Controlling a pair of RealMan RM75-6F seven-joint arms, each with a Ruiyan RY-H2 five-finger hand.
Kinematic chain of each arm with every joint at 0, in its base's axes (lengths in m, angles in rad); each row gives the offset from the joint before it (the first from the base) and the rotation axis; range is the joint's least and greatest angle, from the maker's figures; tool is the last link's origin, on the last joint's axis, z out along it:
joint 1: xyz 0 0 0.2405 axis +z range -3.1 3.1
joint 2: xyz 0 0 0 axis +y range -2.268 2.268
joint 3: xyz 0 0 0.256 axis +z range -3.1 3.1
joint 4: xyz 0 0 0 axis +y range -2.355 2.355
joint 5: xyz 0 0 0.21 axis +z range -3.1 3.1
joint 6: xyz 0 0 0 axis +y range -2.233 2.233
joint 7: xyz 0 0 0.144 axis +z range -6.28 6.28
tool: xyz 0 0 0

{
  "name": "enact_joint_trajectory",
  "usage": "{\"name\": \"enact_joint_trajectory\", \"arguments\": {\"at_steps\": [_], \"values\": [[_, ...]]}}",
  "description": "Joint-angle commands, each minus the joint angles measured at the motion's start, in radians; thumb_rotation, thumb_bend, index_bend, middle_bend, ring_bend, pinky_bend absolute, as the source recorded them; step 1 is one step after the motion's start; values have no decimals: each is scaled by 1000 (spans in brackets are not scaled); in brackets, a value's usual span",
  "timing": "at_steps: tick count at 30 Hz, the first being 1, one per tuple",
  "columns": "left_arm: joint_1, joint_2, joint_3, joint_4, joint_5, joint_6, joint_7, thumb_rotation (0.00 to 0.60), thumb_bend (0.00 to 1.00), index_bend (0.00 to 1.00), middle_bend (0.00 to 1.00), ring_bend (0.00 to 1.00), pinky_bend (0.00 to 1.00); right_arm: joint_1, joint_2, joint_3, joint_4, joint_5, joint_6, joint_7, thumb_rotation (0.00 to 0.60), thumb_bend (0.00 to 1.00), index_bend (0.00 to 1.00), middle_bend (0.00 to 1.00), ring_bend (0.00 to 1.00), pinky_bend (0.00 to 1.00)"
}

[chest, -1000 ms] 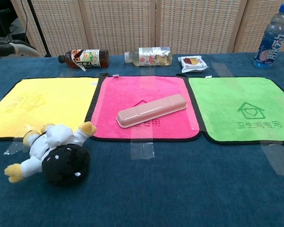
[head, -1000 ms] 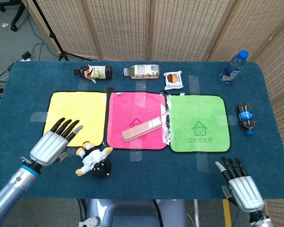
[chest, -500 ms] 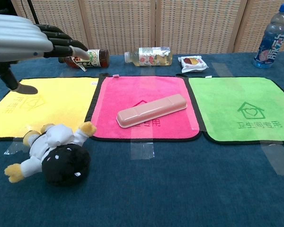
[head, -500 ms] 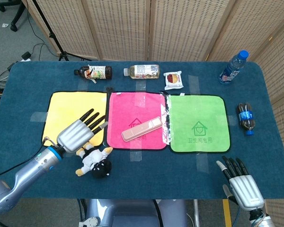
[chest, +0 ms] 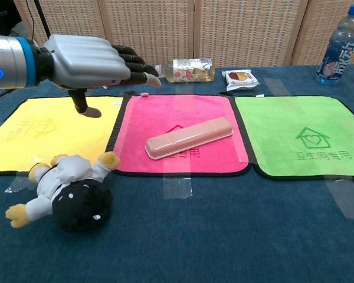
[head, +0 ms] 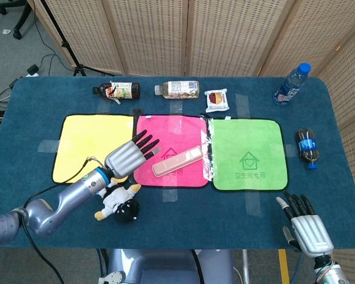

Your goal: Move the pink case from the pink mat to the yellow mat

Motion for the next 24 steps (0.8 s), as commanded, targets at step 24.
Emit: {"name": "enact_joint_trajectory", "arguments": {"at_steps": [24], "values": [[-357,-261,63,325,-52,-197,33,600,281,0,0,0,21,15,-12,31,60,85,-17,58,600,517,83,0,0,0]]}}
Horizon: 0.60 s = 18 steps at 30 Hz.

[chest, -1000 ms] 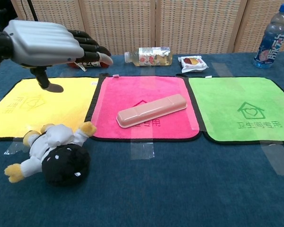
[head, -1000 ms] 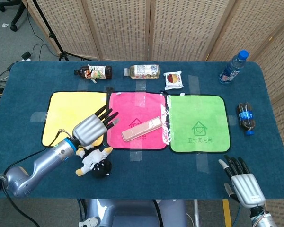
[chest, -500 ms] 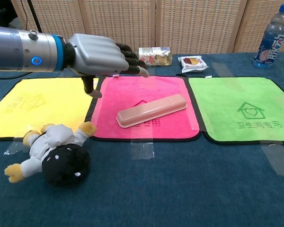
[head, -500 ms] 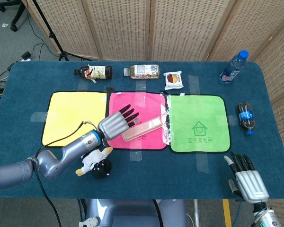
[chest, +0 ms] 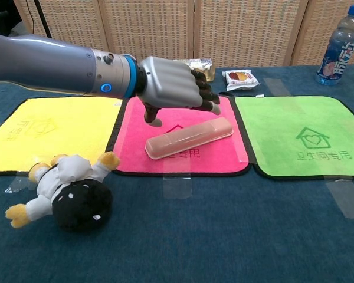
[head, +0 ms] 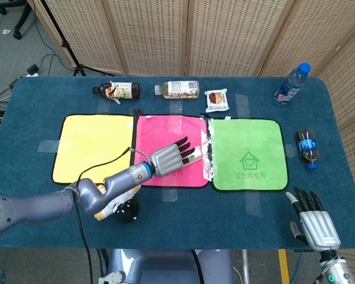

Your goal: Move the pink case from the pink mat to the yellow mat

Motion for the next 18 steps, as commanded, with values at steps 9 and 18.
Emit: {"name": "enact_joint_trajectory", "arguments": {"at_steps": [9,18], "values": [[-83,-55,72,98,18,-41,9,600,282,0,0,0,21,1,-6,5,20,2,14,24,600,517,83,0,0,0],[-111,-77,103,130,39,-45,-15,600,283,0,0,0,21,1,-10,6,30,-4,24,35,600,517,83,0,0,0]]}}
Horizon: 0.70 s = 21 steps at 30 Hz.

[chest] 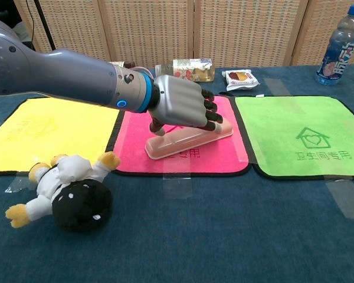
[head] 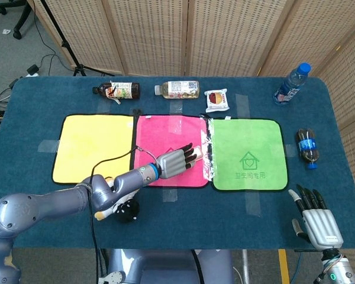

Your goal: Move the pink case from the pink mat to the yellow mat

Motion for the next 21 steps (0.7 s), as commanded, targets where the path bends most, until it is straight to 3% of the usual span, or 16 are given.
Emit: {"name": "enact_joint_trajectory", "arguments": {"at_steps": [1,21], "values": [[-5,-2,6,6,6,1,-3,600,283,0,0,0,21,0,0,0,1,-1,3,2,600,517,83,0,0,0],[-6,18,75,16,-41,11,-17,600,290,0,0,0,21,-3,-9,-5,13,-35,35,16,600,517,83,0,0,0]]}}
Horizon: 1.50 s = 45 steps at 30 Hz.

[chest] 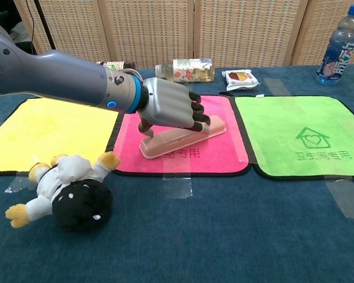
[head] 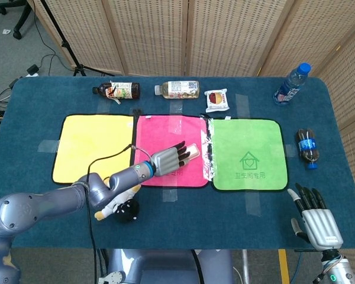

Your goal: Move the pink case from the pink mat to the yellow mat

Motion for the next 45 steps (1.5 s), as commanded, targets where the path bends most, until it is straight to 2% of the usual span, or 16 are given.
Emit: {"name": "enact_joint_trajectory", "arguments": {"at_steps": [1,16,45], "values": [[3,8,12,-5,-14,4,7,600,289,0,0,0,21,0,-1,-1,1,-4,2,0,600,517,83,0,0,0],[43,74,94,-56,-80,52,49,600,290,0,0,0,21,2,-12,-14,-1,-23,0,-20,600,517,83,0,0,0],[125,235,202,-188,-146,152,96,600,293,0,0,0,21,0,-20,-31,-15,-55,9,-53,600,517,83,0,0,0]]}}
